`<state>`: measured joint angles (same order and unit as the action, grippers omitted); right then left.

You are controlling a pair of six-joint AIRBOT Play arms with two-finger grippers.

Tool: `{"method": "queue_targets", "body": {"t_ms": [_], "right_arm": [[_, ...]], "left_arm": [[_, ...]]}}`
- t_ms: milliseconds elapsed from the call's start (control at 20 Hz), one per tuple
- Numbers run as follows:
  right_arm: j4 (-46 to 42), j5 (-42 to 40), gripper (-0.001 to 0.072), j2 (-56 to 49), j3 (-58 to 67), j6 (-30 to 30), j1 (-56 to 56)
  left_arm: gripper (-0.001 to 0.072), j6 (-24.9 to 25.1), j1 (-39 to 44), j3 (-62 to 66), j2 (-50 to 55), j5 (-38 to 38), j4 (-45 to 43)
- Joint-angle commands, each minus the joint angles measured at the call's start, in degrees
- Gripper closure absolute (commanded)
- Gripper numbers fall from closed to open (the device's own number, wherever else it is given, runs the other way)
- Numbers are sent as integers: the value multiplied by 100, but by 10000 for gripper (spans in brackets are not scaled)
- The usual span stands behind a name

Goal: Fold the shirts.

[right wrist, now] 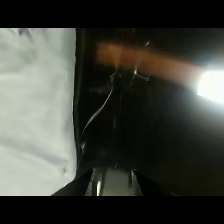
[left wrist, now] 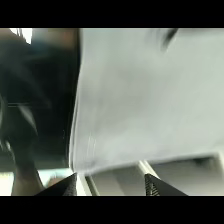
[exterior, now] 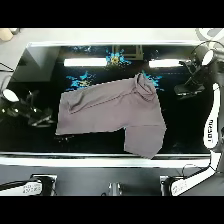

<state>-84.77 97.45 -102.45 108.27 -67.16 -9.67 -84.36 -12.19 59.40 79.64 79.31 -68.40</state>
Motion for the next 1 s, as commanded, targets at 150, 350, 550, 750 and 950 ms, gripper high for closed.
{"method": "queue_targets", "body": {"t_ms": [150,350,550,750,950], "right_arm": [[155,848,512,66,-400,225,212],[-61,761,510,66,-400,398,299],[-188,824,510,68,-400,378,299],[-455,903,509,94,-455,378,299],[-890,634,463,546,-1893,334,297]], "left_arm": [[216,210,-68,-1132,-138,-807,4],[216,146,-59,-1132,-136,-1250,9],[216,146,-46,-1137,-20,-1338,188],[394,146,76,-1132,70,-1423,350],[680,214,85,-1130,66,-1427,503]]}}
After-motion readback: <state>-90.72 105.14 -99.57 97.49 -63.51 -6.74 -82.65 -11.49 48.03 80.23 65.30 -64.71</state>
